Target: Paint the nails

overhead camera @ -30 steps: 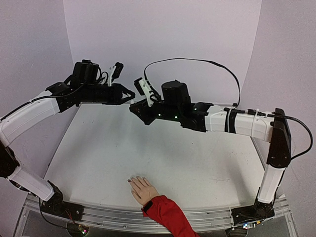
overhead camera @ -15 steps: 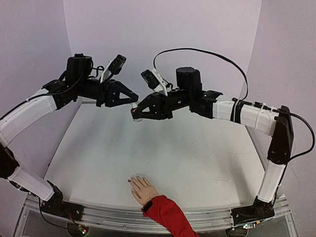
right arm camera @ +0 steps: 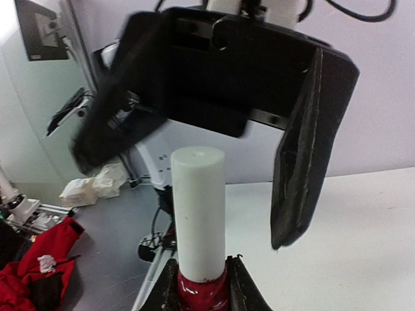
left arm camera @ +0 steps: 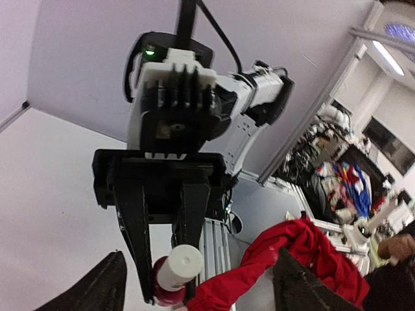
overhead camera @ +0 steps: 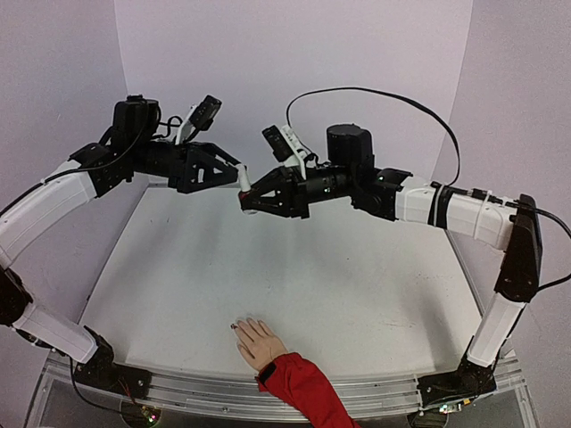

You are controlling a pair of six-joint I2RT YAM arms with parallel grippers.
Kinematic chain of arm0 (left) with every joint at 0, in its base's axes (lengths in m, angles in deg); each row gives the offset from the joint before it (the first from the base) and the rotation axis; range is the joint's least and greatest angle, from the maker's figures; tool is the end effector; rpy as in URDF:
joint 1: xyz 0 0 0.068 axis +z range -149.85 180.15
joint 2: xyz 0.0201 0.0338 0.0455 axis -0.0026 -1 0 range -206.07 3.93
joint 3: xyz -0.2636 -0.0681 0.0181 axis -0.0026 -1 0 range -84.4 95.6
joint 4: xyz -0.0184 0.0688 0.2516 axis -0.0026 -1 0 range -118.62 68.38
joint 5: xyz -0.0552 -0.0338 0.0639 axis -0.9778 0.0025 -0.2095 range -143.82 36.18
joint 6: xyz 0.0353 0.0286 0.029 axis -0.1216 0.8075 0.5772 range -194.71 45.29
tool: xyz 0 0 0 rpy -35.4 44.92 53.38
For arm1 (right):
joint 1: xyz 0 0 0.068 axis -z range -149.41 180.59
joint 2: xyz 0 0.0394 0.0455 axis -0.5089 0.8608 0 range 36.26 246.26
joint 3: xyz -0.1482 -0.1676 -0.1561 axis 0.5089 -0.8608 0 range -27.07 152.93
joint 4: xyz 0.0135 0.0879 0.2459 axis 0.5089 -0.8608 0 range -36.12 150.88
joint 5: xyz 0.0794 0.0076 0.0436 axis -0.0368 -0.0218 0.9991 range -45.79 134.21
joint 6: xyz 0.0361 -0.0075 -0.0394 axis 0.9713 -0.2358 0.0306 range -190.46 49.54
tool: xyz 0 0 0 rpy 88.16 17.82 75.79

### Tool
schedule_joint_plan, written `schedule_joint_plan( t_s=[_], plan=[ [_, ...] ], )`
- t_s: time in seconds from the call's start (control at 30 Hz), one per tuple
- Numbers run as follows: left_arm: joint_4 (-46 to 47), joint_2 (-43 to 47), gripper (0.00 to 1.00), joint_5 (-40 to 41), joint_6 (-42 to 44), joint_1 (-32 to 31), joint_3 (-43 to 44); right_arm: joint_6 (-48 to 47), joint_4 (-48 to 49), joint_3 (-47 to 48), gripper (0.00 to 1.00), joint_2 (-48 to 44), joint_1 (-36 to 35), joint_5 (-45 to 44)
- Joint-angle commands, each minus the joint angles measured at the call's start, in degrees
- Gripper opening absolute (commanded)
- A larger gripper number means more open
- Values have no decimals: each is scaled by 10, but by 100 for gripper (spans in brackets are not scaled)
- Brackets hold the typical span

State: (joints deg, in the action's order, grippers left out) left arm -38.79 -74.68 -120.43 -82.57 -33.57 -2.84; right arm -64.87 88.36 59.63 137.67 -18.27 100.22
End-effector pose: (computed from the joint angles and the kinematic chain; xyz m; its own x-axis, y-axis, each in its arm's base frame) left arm 0.2272 -0.1910 0.4232 -0.3336 0.1575 -0.9295 0.9235 -0.1435 -0.3558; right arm 0.2515 0.3328 0.3888 0.0519 0.1422 -0.9885 -0.9627 -0.2562 -0.0874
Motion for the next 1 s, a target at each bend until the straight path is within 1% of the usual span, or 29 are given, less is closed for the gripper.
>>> schedule_joint_plan(
  t_s=[0.0, 0.07, 0.13, 0.2, 0.23, 0.3, 0.33, 0.4, 0.5, 0.6, 0.73, 0.97],
  plan=[
    [-22, 36, 85, 130, -37, 7, 3, -51, 12, -1, 0, -35, 4, -145],
    [-35, 31, 92, 163, -52, 7, 9, -68, 10, -1, 0, -32, 2, -215],
    [-37, 27, 98, 192, -76, 7, 15, -67, 8, 3, 0, -25, -4, -298],
    [-39, 24, 99, 246, -109, 7, 19, -70, 5, 9, 0, -16, -14, -367],
    [-47, 25, 97, 285, -126, 7, 19, -73, 5, 11, 0, -12, -22, -394],
    [-66, 28, 85, 365, -151, 7, 19, -82, 6, 20, 0, -4, -37, -441],
    [-67, 29, 80, 383, -159, 7, 16, -86, 5, 26, 0, 4, -49, -470],
    [-56, 32, 72, 390, -166, 7, 9, -94, 6, 40, 0, 16, -60, -495],
    [-40, 33, 66, 397, -173, 7, -1, -92, 5, 55, 0, 30, -70, -514],
    [-34, 32, 63, 397, -175, 6, -5, -90, 4, 67, 0, 42, -76, -523],
    [-30, 32, 51, 405, -174, 2, -10, -89, 3, 79, 0, 52, -82, -532],
    [-30, 19, 37, 429, -153, -24, -4, -93, 2, 93, 0, 62, -86, -531]
  ],
)
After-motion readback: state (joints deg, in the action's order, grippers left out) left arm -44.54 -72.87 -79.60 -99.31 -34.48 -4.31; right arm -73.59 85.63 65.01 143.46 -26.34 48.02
